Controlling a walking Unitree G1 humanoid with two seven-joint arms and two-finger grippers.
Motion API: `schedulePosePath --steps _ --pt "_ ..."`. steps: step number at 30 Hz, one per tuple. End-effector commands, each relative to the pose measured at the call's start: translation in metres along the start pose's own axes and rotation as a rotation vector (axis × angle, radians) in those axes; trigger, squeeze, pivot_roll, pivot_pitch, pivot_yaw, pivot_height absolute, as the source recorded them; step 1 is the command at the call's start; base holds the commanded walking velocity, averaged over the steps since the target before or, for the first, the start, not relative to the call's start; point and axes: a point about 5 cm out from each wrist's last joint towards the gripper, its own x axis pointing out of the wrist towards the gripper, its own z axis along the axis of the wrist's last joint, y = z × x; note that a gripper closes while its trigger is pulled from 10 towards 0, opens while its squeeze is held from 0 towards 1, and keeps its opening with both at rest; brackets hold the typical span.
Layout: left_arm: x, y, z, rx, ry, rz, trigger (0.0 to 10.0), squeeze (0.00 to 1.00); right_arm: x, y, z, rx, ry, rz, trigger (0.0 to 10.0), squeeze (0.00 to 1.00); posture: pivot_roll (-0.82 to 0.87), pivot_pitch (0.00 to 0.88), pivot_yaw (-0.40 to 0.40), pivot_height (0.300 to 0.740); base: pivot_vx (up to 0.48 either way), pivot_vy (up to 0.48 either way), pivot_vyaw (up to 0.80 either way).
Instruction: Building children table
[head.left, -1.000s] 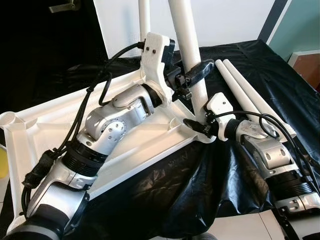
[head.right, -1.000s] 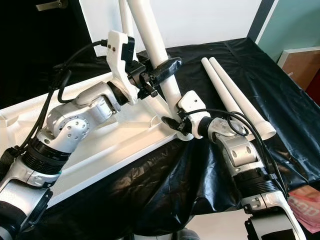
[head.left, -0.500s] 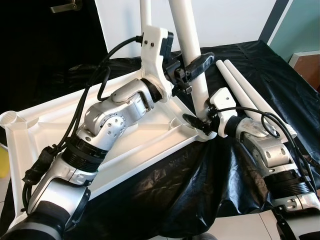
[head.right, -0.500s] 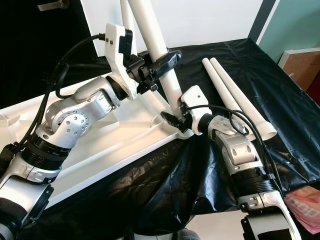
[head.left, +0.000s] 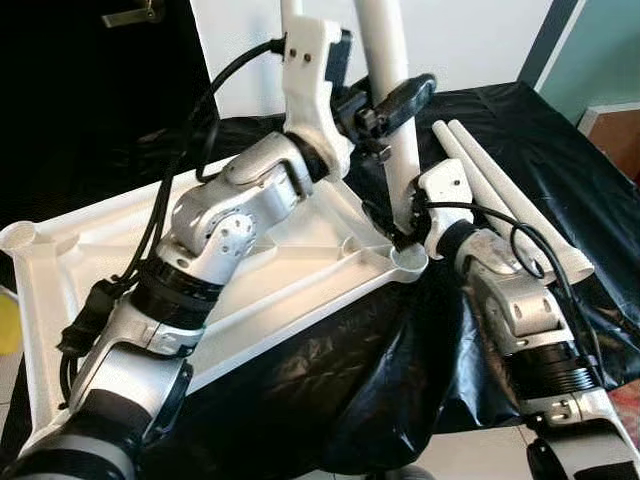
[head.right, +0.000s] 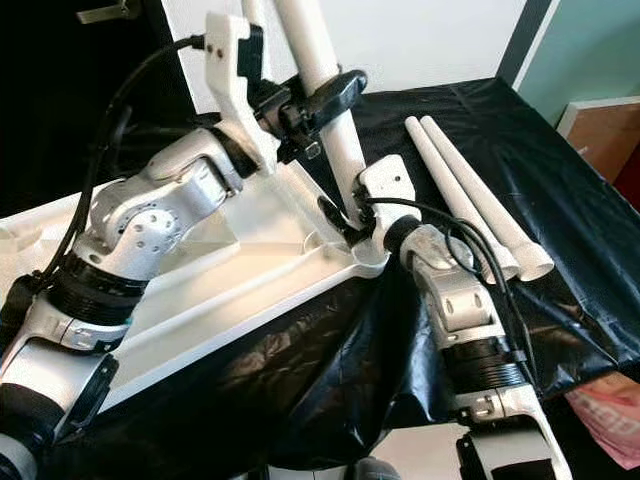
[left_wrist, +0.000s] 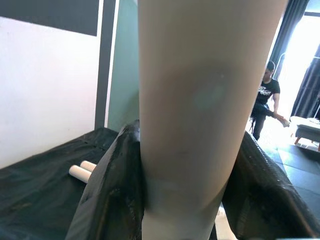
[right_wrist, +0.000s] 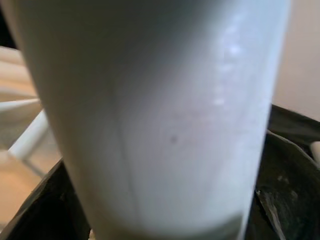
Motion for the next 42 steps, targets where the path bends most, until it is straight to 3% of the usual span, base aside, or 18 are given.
schedulePosePath --steps 1,8,18,30,31,33,34,42 --pt "0.009 -0.029 0.01 -0.006 -0.058 -0.263 10.0 0.0 0.003 0.01 -0.002 -0.013 0.008 0.006 10.0 0.0 -0.02 0.078 0.02 0.74 0.0 0.0 0.0" --pt "0.022 -0.034 0.006 0.054 -0.041 -0.173 10.0 0.0 0.012 0.02 -0.005 -0.047 0.015 -0.217 10.0 0.0 -0.01 0.088 0.021 0.74 0.0 0.0 0.0" --pt "0.035 -0.037 -0.002 0.072 -0.017 -0.115 10.0 0.0 0.018 0.024 -0.007 -0.076 0.015 -0.428 10.0 0.0 -0.01 0.092 0.023 0.74 0.0 0.0 0.0" --pt "0.041 -0.042 -0.004 0.079 -0.015 -0.125 10.0 0.0 0.018 0.024 -0.008 -0.131 -0.01 -0.479 10.0 0.0 -0.01 0.091 0.019 0.74 0.0 0.0 0.0" --pt "0.041 -0.042 -0.004 0.08 -0.016 -0.126 10.0 0.0 0.019 0.025 -0.009 -0.132 -0.01 -0.481 2.7 0.0 -0.01 0.091 0.018 0.74 0.0 0.0 0.0" --pt "0.042 -0.042 -0.004 0.081 -0.016 -0.126 10.0 0.0 0.02 0.025 -0.009 -0.13 -0.011 -0.485 2.7 0.0 -0.01 0.091 0.018 0.74 0.0 0.0 0.0" --pt "0.042 -0.042 -0.004 0.082 -0.017 -0.126 10.0 0.0 0.02 0.025 -0.009 -0.127 -0.012 -0.487 0.0 0.0 -0.01 0.09 0.018 0.74 0.0 0.0 0.0" --pt "0.043 -0.042 -0.004 0.086 -0.019 -0.127 10.0 0.0 0.021 0.025 -0.01 -0.124 -0.017 -0.492 0.0 0.0 -0.01 0.088 0.02 0.74 0.0 0.0 0.0"
